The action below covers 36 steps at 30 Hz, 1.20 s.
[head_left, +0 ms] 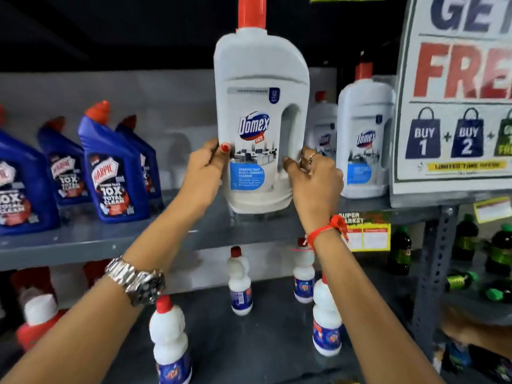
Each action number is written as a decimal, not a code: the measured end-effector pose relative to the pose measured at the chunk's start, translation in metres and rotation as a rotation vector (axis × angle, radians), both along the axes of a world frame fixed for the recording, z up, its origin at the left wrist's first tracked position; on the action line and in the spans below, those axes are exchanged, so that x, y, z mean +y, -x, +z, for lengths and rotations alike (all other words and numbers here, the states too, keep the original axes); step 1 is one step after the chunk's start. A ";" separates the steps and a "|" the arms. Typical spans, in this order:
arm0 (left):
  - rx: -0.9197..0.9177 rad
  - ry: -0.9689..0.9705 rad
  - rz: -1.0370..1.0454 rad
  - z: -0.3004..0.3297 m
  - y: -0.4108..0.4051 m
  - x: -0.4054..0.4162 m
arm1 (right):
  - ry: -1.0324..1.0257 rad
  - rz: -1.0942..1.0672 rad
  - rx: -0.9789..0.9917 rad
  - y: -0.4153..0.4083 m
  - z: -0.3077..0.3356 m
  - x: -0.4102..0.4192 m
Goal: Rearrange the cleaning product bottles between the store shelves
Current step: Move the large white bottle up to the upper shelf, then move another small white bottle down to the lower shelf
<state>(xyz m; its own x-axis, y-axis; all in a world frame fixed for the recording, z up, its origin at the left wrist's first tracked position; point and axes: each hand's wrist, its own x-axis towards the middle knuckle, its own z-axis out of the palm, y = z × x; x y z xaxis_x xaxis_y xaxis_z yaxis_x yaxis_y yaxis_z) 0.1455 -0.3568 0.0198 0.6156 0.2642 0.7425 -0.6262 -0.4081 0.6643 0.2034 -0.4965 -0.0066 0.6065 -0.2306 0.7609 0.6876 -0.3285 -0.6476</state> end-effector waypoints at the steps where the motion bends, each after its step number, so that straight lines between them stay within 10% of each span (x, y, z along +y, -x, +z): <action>1: 0.019 0.019 0.001 0.008 -0.007 0.004 | -0.004 0.013 0.013 -0.006 0.007 0.006; 21: 0.387 0.232 -0.191 0.001 -0.055 0.056 | 0.123 0.106 0.191 -0.047 0.002 0.039; 30: 0.088 -0.340 0.360 -0.037 -0.005 0.056 | 0.017 0.108 -0.017 -0.002 -0.046 0.049; 36: -0.256 -0.316 0.336 -0.093 0.060 0.075 | -0.212 0.199 -0.302 0.053 -0.111 0.071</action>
<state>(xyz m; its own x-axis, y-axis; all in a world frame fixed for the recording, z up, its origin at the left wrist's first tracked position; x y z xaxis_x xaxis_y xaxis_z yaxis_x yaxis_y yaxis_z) 0.0850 -0.2816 -0.0735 0.3236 0.1541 0.9336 -0.5529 -0.7699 0.3187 0.1502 -0.4250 -0.1180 0.4118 -0.3022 0.8597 0.8936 -0.0509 -0.4460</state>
